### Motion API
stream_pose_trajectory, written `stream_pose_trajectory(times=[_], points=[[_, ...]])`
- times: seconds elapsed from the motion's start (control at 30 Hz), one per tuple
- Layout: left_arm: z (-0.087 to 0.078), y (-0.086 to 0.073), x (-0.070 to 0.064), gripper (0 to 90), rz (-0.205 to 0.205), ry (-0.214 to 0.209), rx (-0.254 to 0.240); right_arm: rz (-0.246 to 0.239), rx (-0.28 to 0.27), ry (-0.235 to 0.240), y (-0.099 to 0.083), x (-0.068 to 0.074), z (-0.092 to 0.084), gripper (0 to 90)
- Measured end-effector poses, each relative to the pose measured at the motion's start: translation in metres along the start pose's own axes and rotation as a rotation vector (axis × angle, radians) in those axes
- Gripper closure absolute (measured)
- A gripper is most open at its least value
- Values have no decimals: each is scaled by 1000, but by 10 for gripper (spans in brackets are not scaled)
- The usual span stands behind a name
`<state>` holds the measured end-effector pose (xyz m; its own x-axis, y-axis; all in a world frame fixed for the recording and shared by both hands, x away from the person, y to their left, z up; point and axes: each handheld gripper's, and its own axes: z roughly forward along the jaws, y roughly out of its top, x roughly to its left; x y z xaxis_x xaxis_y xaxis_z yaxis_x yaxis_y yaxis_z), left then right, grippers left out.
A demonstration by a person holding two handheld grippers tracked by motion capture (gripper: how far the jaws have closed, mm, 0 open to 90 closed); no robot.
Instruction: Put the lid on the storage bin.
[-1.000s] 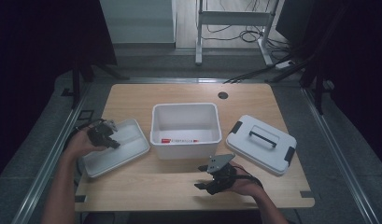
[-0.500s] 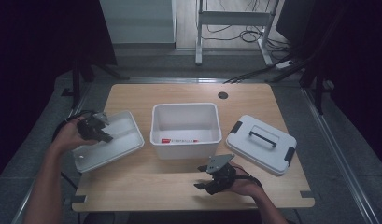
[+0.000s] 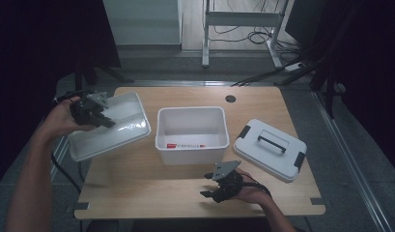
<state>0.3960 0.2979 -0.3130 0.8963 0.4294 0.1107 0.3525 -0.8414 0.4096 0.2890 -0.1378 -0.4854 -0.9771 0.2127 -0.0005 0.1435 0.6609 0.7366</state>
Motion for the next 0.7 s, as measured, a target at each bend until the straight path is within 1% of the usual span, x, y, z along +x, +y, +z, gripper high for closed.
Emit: stream_pose_trajectory(times=[0.17, 0.3, 0.47, 0.57, 0.6, 0.7], points=[[-3, 22, 0, 900, 45, -6, 0, 3, 4, 5, -2, -1, 1, 369], [0, 39, 0, 900, 59, -27, -19, 5, 7, 3, -3, -1, 2, 369], [5, 60, -2, 900, 82, -38, -15, 8, 11, 7, -5, -2, 3, 369], [11, 73, -3, 900, 100, -52, -10, 11, 14, 8, -6, -2, 4, 369], [13, 77, -4, 900, 106, -51, -7, 11, 14, 8, -6, -2, 4, 370], [19, 89, -7, 900, 122, -65, -20, 6, 14, 8, -6, -1, 4, 369]])
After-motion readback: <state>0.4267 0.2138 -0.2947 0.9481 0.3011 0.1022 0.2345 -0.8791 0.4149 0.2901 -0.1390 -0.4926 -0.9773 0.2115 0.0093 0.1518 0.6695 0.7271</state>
